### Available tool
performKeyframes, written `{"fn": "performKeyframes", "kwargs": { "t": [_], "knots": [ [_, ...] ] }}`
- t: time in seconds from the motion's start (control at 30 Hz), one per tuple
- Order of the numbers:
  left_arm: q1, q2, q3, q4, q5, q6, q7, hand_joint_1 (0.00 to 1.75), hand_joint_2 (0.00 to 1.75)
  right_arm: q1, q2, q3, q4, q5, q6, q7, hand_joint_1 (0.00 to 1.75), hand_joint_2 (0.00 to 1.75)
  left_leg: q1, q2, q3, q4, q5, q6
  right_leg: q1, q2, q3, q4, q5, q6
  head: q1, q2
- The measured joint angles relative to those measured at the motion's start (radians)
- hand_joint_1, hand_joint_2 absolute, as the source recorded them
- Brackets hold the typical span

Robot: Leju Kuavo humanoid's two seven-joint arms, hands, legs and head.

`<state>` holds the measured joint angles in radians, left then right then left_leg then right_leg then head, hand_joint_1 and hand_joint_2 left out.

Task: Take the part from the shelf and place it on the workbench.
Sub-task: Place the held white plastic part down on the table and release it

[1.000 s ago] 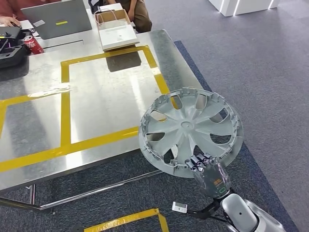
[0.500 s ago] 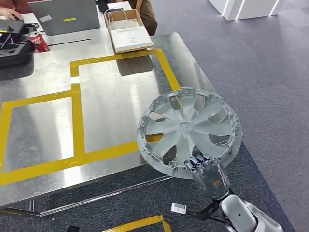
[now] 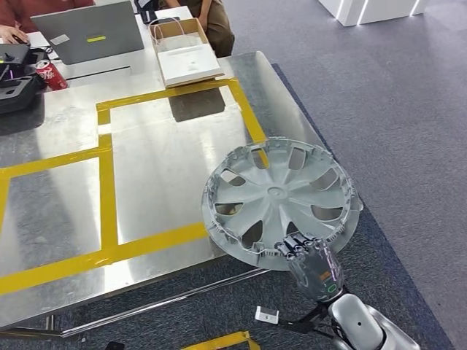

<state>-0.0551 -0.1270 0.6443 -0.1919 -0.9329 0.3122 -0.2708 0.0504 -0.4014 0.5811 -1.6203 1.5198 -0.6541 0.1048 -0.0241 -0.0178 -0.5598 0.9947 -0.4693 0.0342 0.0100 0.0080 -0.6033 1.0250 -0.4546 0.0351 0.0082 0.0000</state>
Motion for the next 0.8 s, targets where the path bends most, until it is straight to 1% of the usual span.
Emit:
{"fn": "performKeyframes", "kwargs": {
  "t": [0.13, 0.27, 0.33, 0.53, 0.8],
  "knots": [
    [-0.006, 0.000, -0.001, 0.000, -0.009, -0.011, -0.008, 0.00, 0.00, -0.054, 0.019, -0.030, 0.020, -0.024, 0.011, -0.039, 1.75, 1.75, 0.000, 0.000, 0.000, -0.006, 0.004, -0.006, 0.000, 0.000, -0.002, 0.000, 0.002, -0.004, 0.000, 0.000],
    [-0.010, 0.000, -0.002, 0.000, -0.015, -0.016, -0.009, 0.00, 0.00, -0.102, 0.034, -0.044, 0.048, -0.031, 0.024, -0.061, 1.75, 1.75, 0.000, 0.000, 0.000, -0.006, 0.008, -0.013, 0.000, 0.000, -0.001, 0.000, 0.006, -0.009, 0.000, 0.000],
    [-0.011, 0.000, -0.002, 0.000, -0.018, -0.016, -0.010, 0.00, 0.00, -0.120, 0.040, -0.045, 0.063, -0.033, 0.029, -0.069, 1.75, 1.75, 0.000, 0.000, 0.000, -0.006, 0.009, -0.014, 0.000, 0.000, -0.001, 0.000, 0.008, -0.010, 0.001, 0.000],
    [-0.012, 0.000, -0.002, 0.000, -0.025, -0.015, -0.010, 0.00, 0.00, -0.153, 0.051, -0.044, 0.105, -0.046, 0.036, -0.090, 1.75, 1.75, -0.003, 0.000, 0.000, -0.006, 0.011, -0.012, -0.002, -0.001, -0.001, -0.001, 0.012, -0.008, 0.001, 0.000],
    [-0.014, 0.000, -0.002, 0.000, -0.033, -0.014, -0.007, 0.00, 0.00, -0.166, 0.061, -0.040, 0.146, -0.052, 0.036, -0.100, 1.75, 1.75, -0.005, 0.000, -0.001, -0.006, 0.012, -0.012, -0.004, -0.001, -0.001, -0.001, 0.012, -0.007, 0.001, 0.000]
  ]
}}
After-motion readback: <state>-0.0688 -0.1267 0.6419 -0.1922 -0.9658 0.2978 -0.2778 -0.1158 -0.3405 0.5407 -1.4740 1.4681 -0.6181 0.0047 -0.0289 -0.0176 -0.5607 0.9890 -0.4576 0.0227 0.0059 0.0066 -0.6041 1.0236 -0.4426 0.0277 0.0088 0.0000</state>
